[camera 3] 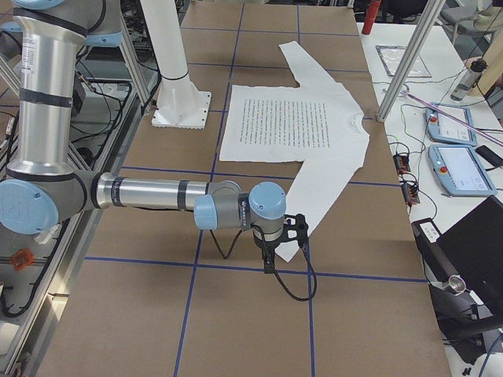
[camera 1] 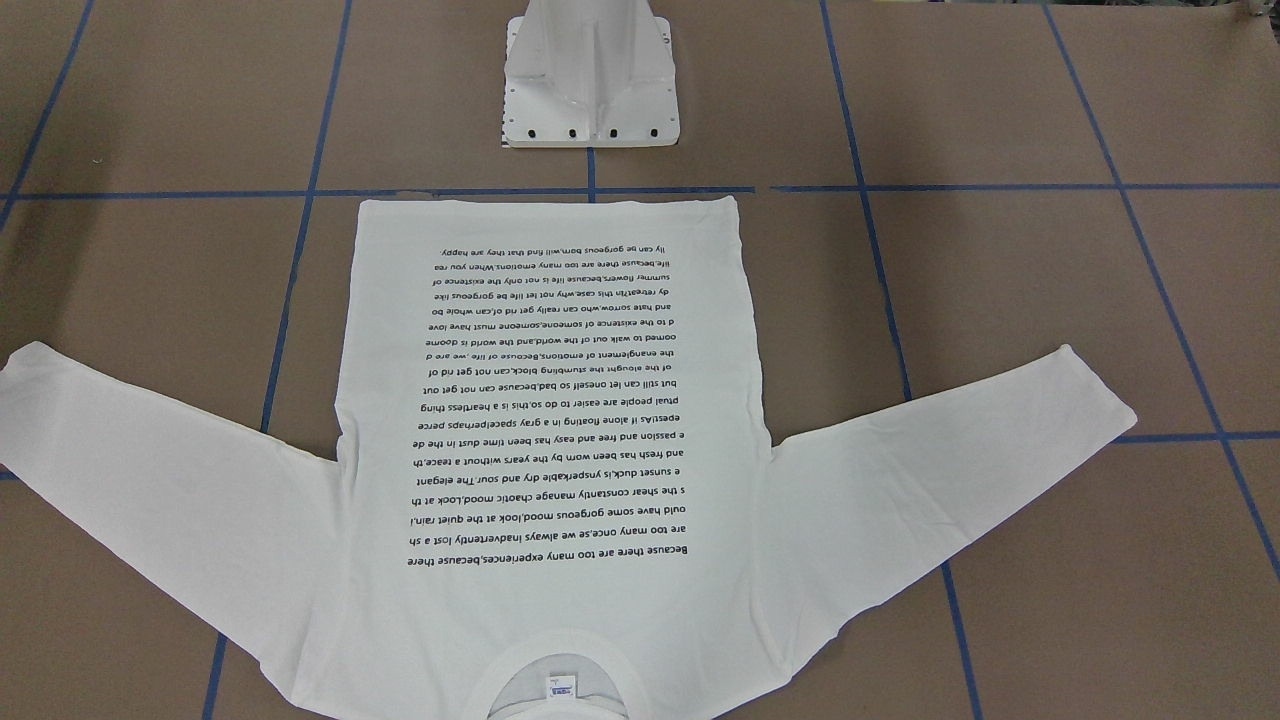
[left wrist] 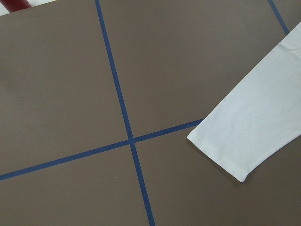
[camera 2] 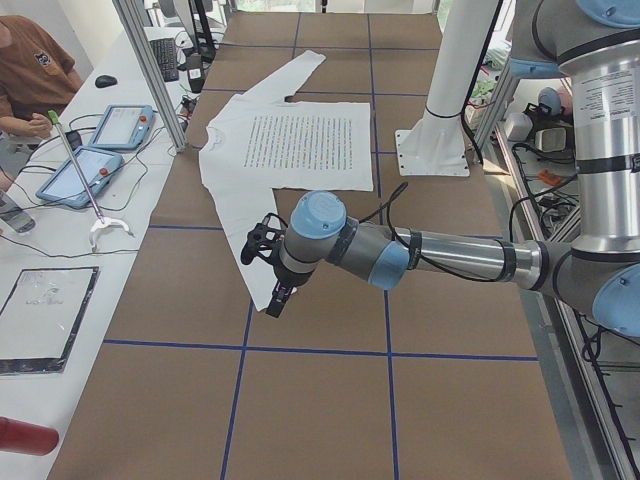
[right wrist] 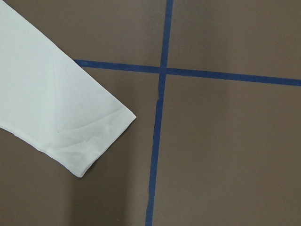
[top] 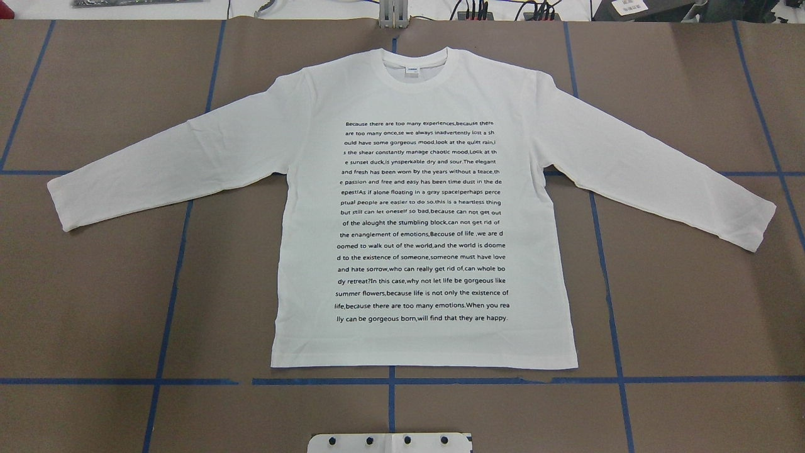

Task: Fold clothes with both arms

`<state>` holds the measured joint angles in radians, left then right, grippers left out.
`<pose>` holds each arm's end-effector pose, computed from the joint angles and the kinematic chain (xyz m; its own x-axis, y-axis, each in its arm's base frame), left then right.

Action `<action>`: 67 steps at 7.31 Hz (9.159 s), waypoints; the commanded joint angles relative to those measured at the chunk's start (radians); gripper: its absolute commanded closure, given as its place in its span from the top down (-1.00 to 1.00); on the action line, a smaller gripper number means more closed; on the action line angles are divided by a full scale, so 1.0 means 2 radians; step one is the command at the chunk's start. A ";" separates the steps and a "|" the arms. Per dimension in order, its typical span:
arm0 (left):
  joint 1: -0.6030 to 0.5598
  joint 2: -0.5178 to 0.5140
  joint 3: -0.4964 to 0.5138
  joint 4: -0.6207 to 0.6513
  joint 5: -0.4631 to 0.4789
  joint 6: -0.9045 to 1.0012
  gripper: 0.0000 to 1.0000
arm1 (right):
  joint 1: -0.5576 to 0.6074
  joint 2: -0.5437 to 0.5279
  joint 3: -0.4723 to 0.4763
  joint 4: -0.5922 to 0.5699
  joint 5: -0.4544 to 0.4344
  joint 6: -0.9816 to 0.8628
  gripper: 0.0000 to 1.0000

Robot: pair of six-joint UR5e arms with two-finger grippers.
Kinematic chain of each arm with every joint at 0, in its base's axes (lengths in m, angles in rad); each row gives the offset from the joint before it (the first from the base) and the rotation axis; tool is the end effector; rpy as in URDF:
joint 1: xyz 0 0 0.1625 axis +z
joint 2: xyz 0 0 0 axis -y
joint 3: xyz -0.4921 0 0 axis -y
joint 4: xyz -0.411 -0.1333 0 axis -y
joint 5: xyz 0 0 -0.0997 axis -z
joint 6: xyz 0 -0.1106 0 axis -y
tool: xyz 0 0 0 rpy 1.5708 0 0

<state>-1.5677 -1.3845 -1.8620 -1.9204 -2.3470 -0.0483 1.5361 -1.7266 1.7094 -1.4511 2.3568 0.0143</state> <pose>-0.0544 -0.4420 0.6302 0.7119 0.2660 -0.6499 0.0316 0.9124 0.4081 0.0397 -0.4434 0.7233 0.7042 -0.0826 0.7052 0.0244 0.9954 0.0922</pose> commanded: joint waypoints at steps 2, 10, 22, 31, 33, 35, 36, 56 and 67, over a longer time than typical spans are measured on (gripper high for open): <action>0.002 0.001 0.005 -0.002 -0.001 -0.002 1.00 | -0.002 0.001 0.001 0.001 0.014 0.001 1.00; 0.001 0.016 -0.009 -0.004 -0.018 -0.001 1.00 | -0.055 0.058 -0.084 0.067 0.022 0.058 0.97; 0.002 0.010 -0.006 -0.002 -0.028 -0.003 1.00 | -0.158 0.112 -0.233 0.242 -0.030 0.305 0.42; 0.002 0.007 -0.012 -0.003 -0.030 -0.019 1.00 | -0.155 0.108 -0.195 0.242 -0.025 0.327 -1.00; 0.002 0.004 -0.012 -0.005 -0.030 -0.018 1.00 | -0.158 0.112 -0.119 0.237 -0.023 0.404 -1.00; 0.002 -0.001 -0.012 -0.005 -0.030 -0.015 1.00 | -0.203 0.151 -0.071 0.236 -0.023 0.504 -1.00; 0.002 -0.002 -0.012 -0.012 -0.030 -0.014 1.00 | -0.245 0.215 -0.075 0.235 -0.027 0.586 -1.00; 0.008 0.000 -0.009 -0.022 -0.031 -0.048 1.00 | -0.486 0.670 -0.349 0.208 -0.324 0.842 0.27; 0.213 -0.162 0.278 -0.177 0.049 -0.253 0.66 | -0.329 0.232 0.125 0.066 -0.114 0.691 0.64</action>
<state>-1.1551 -1.6957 -1.3424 -2.2488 -2.2720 -0.5460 0.8752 -1.2520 1.9529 -1.3205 2.1260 1.4021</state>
